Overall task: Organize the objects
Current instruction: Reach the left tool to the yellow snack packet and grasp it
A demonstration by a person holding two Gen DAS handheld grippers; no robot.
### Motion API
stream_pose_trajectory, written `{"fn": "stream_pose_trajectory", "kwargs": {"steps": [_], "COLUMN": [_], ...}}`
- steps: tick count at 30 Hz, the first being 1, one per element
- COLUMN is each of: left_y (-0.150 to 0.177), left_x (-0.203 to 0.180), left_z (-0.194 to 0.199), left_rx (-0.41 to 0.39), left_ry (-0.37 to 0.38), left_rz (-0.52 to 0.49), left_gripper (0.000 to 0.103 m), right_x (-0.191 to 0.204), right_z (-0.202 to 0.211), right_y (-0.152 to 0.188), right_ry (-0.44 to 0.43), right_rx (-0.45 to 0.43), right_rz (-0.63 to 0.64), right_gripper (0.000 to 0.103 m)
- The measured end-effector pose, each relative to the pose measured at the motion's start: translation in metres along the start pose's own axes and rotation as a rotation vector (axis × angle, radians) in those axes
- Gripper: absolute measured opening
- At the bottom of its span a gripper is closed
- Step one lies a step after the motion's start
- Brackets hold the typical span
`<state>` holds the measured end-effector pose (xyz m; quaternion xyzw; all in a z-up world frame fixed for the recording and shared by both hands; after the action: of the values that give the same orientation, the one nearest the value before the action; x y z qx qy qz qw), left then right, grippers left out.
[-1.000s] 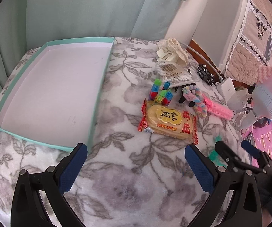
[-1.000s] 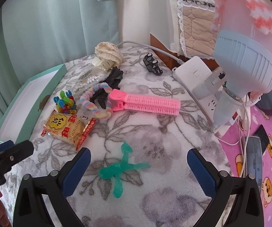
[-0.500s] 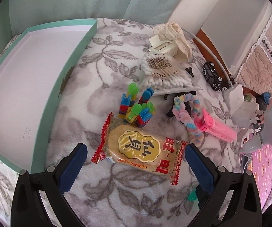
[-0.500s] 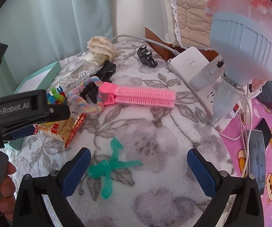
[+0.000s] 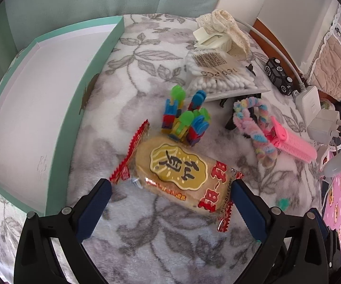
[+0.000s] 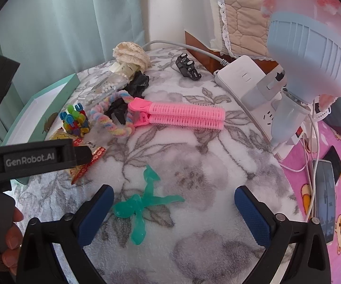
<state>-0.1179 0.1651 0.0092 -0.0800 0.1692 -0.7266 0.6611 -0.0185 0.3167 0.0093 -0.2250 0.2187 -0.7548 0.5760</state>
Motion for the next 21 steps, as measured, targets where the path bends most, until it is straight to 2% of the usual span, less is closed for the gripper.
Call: {"fn": "stream_pose_trajectory", "kwargs": {"steps": [5,9,13,17,21], "left_y": [0.012,0.016,0.013,0.007,-0.005], "left_x": [0.019,0.034,0.034,0.026,0.017], "left_z": [0.009,0.016,0.021,0.018,0.011], "left_rx": [-0.005,-0.016,-0.047,-0.051,-0.053], "left_ry": [-0.028,-0.017,0.002,0.032,0.032], "left_rz": [-0.011,0.023,0.021,0.011,0.011], "left_gripper": [0.101,0.1,0.1,0.1,0.099], "right_x": [0.004,0.01,0.016,0.015,0.014], "right_z": [0.002,0.001,0.0,0.0,0.002], "right_y": [0.001,0.002,0.005,0.006,0.007], "right_ry": [-0.01,-0.013,-0.022,-0.01,-0.022], "right_rx": [-0.002,0.003,0.011,0.01,0.002], "right_rz": [0.009,0.03,0.052,0.057,0.056], "right_gripper": [0.103,0.102,0.093,0.084,0.072]}}
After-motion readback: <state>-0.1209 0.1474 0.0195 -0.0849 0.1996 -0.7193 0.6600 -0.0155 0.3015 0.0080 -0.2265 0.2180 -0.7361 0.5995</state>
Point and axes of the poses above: each gripper's, at about its wrist camera, not at the fingertips, and z roughly against the way its jaws point, x to its left, y to its underside, the point moved 1 cm from there along -z, roughly the way its jaws point
